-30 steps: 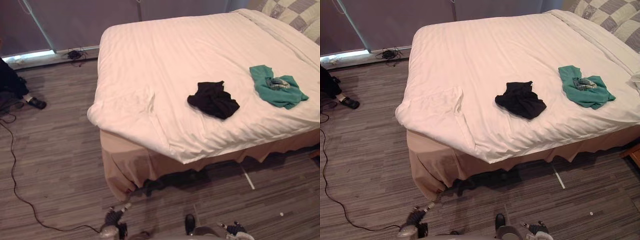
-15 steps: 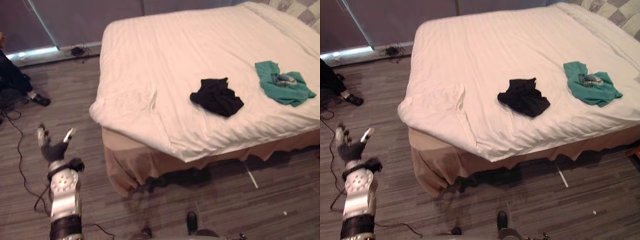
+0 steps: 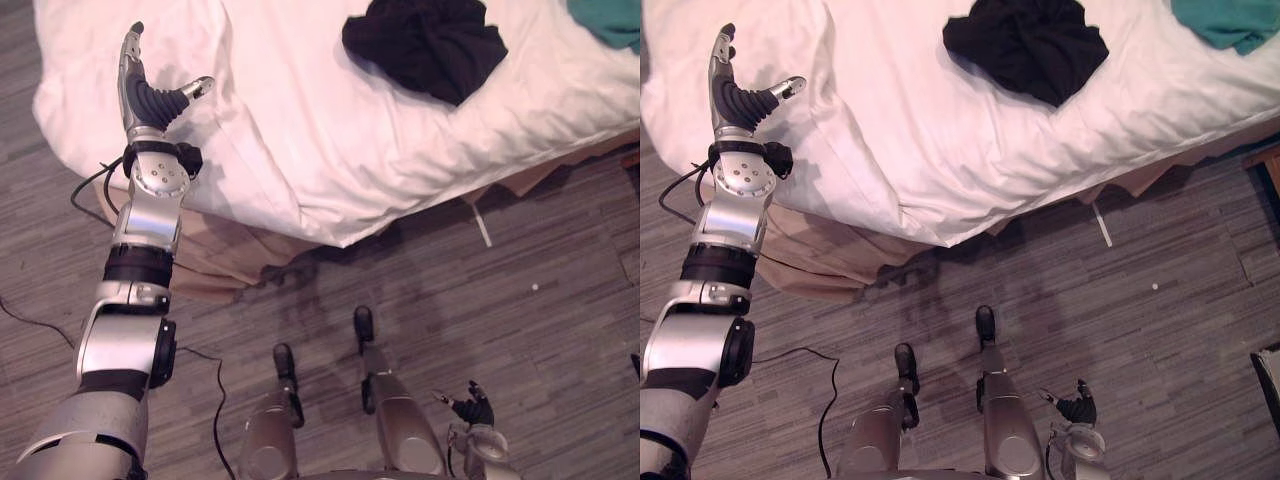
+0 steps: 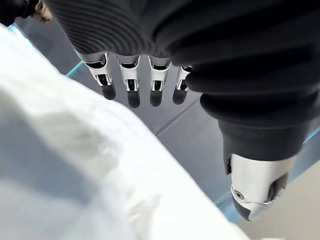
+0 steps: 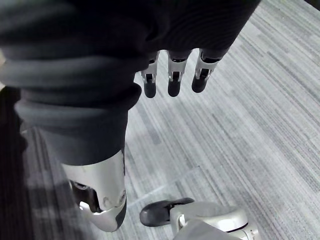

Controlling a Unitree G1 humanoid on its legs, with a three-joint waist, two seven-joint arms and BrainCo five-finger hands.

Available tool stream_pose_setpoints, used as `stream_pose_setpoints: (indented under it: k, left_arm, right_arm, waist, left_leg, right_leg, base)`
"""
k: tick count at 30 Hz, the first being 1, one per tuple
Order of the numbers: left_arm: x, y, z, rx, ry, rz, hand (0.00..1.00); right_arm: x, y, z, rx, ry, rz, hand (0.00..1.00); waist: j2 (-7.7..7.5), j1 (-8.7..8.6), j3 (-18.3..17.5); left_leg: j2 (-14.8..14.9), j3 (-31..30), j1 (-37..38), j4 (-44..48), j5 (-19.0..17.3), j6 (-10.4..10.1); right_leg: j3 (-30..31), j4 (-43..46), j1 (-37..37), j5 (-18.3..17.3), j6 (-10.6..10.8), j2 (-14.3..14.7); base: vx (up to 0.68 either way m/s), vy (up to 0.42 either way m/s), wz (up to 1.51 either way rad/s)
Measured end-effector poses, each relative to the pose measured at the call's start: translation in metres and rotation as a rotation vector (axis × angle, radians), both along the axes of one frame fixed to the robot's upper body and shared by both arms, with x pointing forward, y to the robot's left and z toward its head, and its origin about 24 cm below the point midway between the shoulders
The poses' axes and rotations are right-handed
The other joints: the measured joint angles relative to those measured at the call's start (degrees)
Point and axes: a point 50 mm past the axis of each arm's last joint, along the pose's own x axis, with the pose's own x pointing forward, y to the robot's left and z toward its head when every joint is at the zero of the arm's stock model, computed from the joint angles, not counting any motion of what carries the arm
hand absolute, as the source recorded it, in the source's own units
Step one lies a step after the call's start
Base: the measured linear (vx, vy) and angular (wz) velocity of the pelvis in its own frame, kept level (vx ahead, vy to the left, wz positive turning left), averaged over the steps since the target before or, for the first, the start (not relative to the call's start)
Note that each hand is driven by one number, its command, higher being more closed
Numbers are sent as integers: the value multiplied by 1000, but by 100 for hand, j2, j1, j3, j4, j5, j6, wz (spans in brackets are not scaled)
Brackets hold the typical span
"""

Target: Tidy the bed and pick cloth on bed and put in laundry

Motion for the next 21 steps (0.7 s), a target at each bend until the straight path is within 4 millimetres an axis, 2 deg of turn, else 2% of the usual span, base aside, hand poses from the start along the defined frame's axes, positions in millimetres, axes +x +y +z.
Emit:
stream_pose_setpoints:
  k: [4,7,11,13,15,16,17,19,20,21]
  left_arm:
    - [6,5,-4,21,81,21,100]
    - [8,6,6,93,97,56,100]
    - [11,0,3,313,192,85,100]
    - [13,-3,-7,428,260,86,100]
    - [12,-1,-16,452,292,85,100]
    - [9,6,-30,472,335,96,100]
    - [6,12,-40,488,364,105,0]
    - [-16,36,-69,538,413,139,0]
    - [-18,38,-71,541,414,142,0]
    - [-31,50,-83,537,431,160,0]
  right_arm:
    - [2,0,2,8,-19,-14,0]
    - [3,-2,3,15,-32,-28,0]
    - [4,-10,6,-6,-49,-33,0]
    - [3,-19,8,-19,-48,-46,0]
    - [2,-25,10,-30,-55,-61,0]
    - [2,-32,12,-46,-60,-74,0]
    - [1,-36,14,-56,-62,-80,0]
    - [6,-53,28,-109,-106,-94,0]
    - [7,-54,30,-115,-113,-93,0]
    - [10,-61,38,-143,-138,-88,0]
  waist:
    - [-27,17,179]
    - [-27,44,179]
    - [-27,109,179]
    - [-18,143,174]
    - [-7,171,167]
    - [0,181,164]
    - [11,177,145]
    - [70,180,36]
    - [76,182,26]
    - [100,182,-37]
  left_leg:
    - [37,212,-32,94,-10,14]
    - [73,342,-56,167,-33,51]
    - [134,393,-64,381,-168,146]
    - [179,392,52,486,-226,157]
    - [209,402,148,532,-277,170]
    - [224,409,271,531,-297,186]
    - [230,403,325,526,-299,186]
    - [251,420,472,529,-291,168]
    - [249,418,481,530,-284,156]
    - [237,417,524,514,-268,130]
  right_leg:
    - [63,0,-10,4,5,-1]
    - [81,9,-7,27,39,0]
    - [88,77,55,27,41,-1]
    - [57,75,233,25,43,5]
    - [44,72,343,22,46,20]
    - [12,62,492,20,47,29]
    - [-16,43,576,18,47,32]
    - [-66,31,714,-1,44,35]
    - [-66,31,722,-8,40,35]
    - [-69,33,759,-39,-1,30]
  base:
    - [-3,7,-3]
    - [-3,0,-1]
    - [0,0,0]
    - [0,0,0]
    - [-1,2,-2]
    - [0,0,0]
    - [-19,3,6]
    - [-15,1,10]
    - [3,-1,3]
    - [0,0,0]
